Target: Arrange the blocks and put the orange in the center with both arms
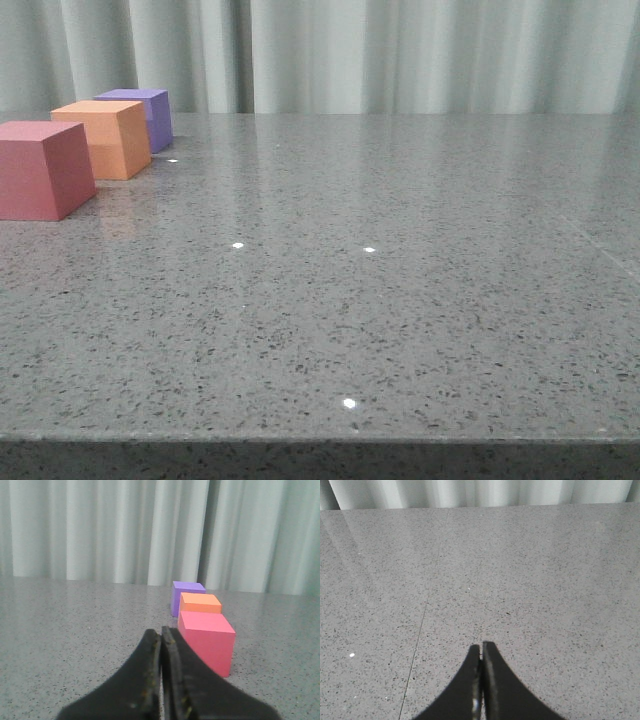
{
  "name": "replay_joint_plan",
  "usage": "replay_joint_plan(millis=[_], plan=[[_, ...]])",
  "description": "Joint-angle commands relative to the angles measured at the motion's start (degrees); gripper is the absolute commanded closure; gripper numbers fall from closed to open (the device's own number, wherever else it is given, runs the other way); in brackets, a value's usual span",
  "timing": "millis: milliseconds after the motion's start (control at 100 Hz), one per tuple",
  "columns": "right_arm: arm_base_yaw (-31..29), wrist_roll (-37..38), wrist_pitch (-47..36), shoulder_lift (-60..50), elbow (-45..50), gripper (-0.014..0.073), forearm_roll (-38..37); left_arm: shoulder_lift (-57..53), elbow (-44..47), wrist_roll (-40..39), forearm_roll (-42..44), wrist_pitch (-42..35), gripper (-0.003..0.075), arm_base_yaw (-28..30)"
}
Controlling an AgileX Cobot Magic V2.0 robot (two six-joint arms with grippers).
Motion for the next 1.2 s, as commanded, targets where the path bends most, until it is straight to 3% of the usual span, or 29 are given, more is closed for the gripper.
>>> replay_joint_plan(millis=[0,1040,1190], plan=[[-0.28,-0.30,-4.27,-0.06,-1.53,0.0662,-1.50,-1.83,2.45,-0.12,-0.49,-4.68,0.0741,0.00],[-0.28,-0.38,-4.77,-0.06,-1.53,0.0662,-0.93,-1.83,2.45,-0.12,-0.49,-4.68,0.0741,0.00],[-0.44,-6.11,-9.16,-2.59,0.22,0.0662,3.66,-1.83,2.45,-0.12,-0.49,-4.68,0.0741,0.00]])
